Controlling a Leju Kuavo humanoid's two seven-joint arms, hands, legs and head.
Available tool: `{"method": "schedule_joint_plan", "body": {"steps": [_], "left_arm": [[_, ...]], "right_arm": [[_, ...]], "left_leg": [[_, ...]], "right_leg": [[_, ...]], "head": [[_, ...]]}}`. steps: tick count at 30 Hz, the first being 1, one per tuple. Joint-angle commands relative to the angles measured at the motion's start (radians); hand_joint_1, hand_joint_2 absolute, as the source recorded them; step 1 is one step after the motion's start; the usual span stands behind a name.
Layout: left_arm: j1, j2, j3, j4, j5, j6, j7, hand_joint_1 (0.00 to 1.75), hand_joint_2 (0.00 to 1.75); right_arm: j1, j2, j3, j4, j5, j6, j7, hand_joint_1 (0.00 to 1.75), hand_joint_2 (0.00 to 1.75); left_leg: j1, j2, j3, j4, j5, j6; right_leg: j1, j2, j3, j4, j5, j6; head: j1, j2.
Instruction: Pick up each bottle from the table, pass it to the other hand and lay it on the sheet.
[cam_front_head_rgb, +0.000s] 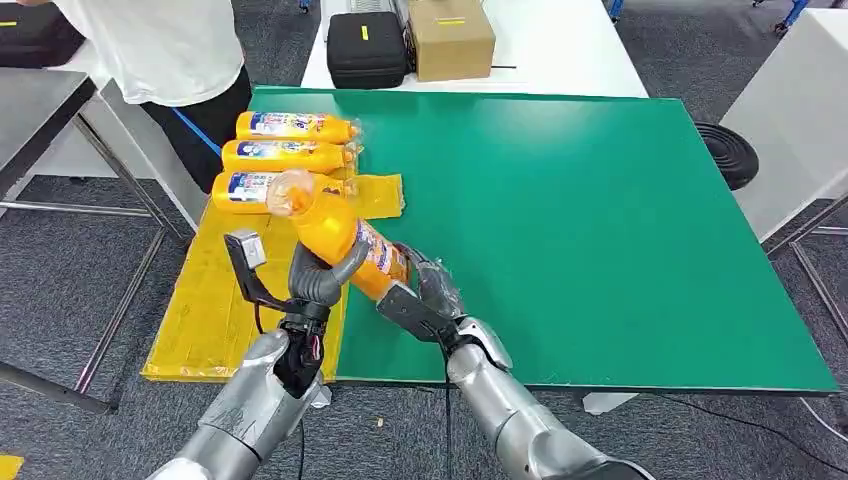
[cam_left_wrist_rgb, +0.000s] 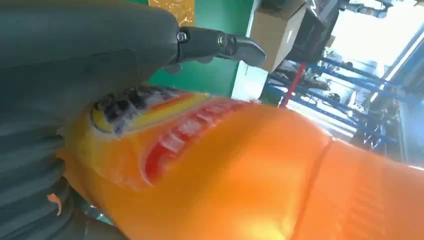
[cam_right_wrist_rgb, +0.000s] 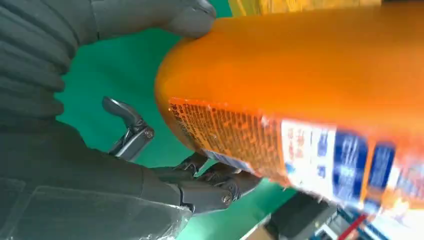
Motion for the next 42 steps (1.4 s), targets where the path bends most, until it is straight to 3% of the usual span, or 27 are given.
{"method": "schedule_joint_plan", "body": {"steps": [1, 21, 22, 23, 42], "left_arm": [[-0.070, 0.012, -0.023, 0.095, 0.016, -0.017, -0.001, 0.00, 1.75], [-0.050, 0.032, -0.015, 0.082, 0.033, -0.046, -0.017, 0.00, 1.75], [-0.049, 0.035, -0.021, 0.079, 0.026, -0.049, -0.020, 1.48, 1.75], [-0.049, 0.037, -0.025, 0.077, 0.021, -0.052, -0.023, 1.75, 1.75], [-0.051, 0.076, -0.047, 0.065, -0.051, -0.108, -0.032, 1.75, 1.75]], "right_arm": [[-0.042, -0.011, 0.093, 0.116, 0.022, 0.070, 0.002, 1.75, 1.75], [-0.042, -0.020, 0.123, 0.128, 0.025, 0.122, 0.007, 1.75, 1.75], [-0.041, -0.019, 0.124, 0.126, 0.024, 0.122, 0.008, 1.75, 1.75], [-0.041, -0.019, 0.124, 0.126, 0.024, 0.122, 0.008, 1.75, 1.75], [-0.043, -0.021, 0.128, 0.117, 0.012, 0.113, 0.005, 1.75, 1.75]], "left_leg": [[0.000, 0.000, 0.003, 0.000, -0.001, 0.000], [0.000, 0.001, 0.004, 0.000, -0.002, 0.000], [0.000, 0.001, 0.004, 0.000, -0.002, 0.000], [0.001, 0.001, 0.004, 0.000, -0.002, 0.000], [0.000, 0.000, 0.002, 0.000, -0.001, 0.000]], "right_leg": [[0.001, 0.000, 0.003, 0.000, -0.001, -0.002], [0.001, 0.000, 0.005, 0.000, -0.002, -0.003], [0.001, 0.000, 0.004, 0.000, -0.002, -0.002], [0.001, -0.001, 0.004, -0.001, -0.001, -0.002], [0.001, -0.001, 0.002, 0.000, -0.001, -0.002]], "head": [[0.000, 0.000], [0.000, 0.000], [0.000, 0.000], [0.000, 0.000], [0.000, 0.000]]}}
